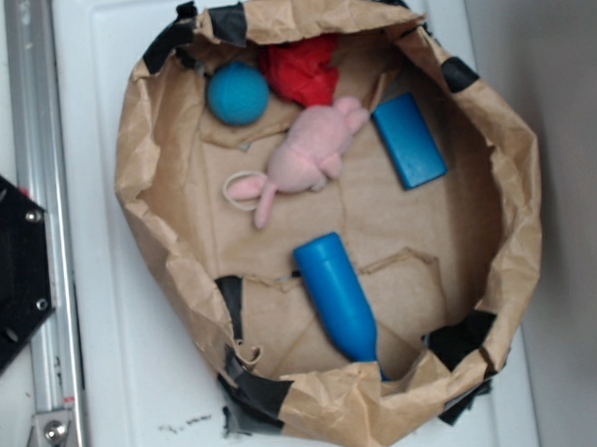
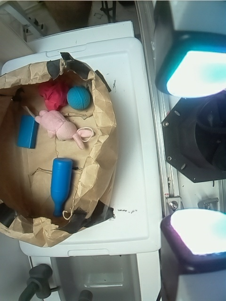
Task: Grab the blue block.
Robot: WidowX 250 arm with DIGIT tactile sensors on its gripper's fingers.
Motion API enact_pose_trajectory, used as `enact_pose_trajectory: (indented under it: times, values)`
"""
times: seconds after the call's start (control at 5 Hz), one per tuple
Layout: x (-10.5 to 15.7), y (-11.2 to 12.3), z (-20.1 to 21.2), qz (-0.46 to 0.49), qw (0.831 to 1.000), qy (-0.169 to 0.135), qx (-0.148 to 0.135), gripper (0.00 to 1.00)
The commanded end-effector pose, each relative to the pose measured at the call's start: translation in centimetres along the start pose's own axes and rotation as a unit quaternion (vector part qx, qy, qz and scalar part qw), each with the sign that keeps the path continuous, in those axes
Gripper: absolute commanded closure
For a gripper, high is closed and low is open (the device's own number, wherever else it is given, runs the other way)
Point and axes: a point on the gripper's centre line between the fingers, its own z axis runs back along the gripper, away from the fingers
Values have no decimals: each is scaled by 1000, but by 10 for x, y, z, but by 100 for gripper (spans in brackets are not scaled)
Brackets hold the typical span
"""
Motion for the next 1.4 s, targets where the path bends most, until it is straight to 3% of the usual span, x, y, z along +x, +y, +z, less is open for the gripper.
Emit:
enact_pose_trajectory:
  times: [0.0,0.2,0.4,0.6,0.8,1.2]
  values:
    - [0,0,0,0,1000,0,0,0]
    - [49,14,-19,-94,994,-61,3,0]
    - [84,35,-32,-143,985,-101,8,0]
    - [98,38,-52,-207,971,-121,11,0]
    - [116,39,-93,-266,956,-118,50,0]
    - [139,40,-153,-309,945,-82,71,0]
